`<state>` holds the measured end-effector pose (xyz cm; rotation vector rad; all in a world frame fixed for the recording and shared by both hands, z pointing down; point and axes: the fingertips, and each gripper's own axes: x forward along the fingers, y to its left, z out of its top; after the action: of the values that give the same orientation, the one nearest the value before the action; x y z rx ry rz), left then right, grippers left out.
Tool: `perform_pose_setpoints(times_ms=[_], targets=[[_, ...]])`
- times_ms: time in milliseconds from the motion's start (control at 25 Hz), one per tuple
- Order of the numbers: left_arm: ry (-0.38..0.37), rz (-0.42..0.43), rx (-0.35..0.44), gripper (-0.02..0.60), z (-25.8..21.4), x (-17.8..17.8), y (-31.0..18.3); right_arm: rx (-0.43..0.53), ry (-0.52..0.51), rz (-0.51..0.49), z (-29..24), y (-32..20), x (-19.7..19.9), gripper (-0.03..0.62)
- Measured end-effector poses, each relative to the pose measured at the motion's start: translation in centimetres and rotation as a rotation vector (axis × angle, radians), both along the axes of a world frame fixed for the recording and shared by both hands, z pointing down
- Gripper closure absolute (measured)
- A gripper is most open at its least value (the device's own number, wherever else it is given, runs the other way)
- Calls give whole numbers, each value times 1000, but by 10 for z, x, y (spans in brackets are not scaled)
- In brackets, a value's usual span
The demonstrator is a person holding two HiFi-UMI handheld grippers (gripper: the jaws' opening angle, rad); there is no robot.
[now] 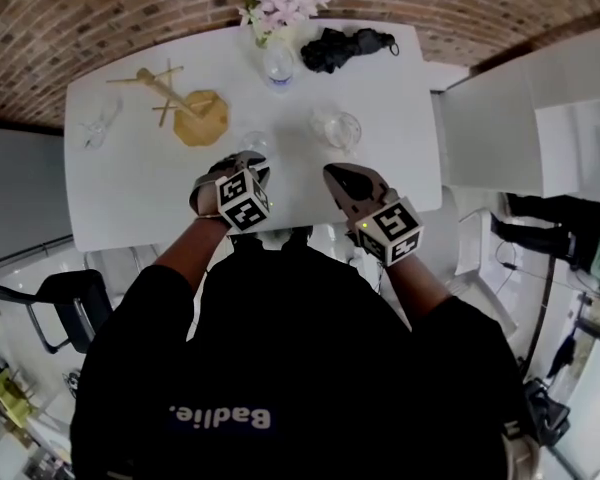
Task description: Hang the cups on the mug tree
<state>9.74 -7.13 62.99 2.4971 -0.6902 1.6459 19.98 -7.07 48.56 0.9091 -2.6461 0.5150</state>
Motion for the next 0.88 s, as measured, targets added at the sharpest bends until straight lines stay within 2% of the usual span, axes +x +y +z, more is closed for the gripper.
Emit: perform_pose_setpoints(times_ms=[200, 520, 680, 880], targets=[[-124, 93, -38, 509, 17, -5, 4, 7, -7, 24, 0, 0, 5, 563], [-277, 235, -66, 517, 38, -6, 3, -10, 9, 55, 4, 8, 15, 563], [-315, 274, -82, 529, 45, -9, 1, -13, 15, 66, 3, 11, 16, 563], [-291, 307, -106, 539, 44, -9, 4, -10, 11, 94, 0, 15, 18, 563]])
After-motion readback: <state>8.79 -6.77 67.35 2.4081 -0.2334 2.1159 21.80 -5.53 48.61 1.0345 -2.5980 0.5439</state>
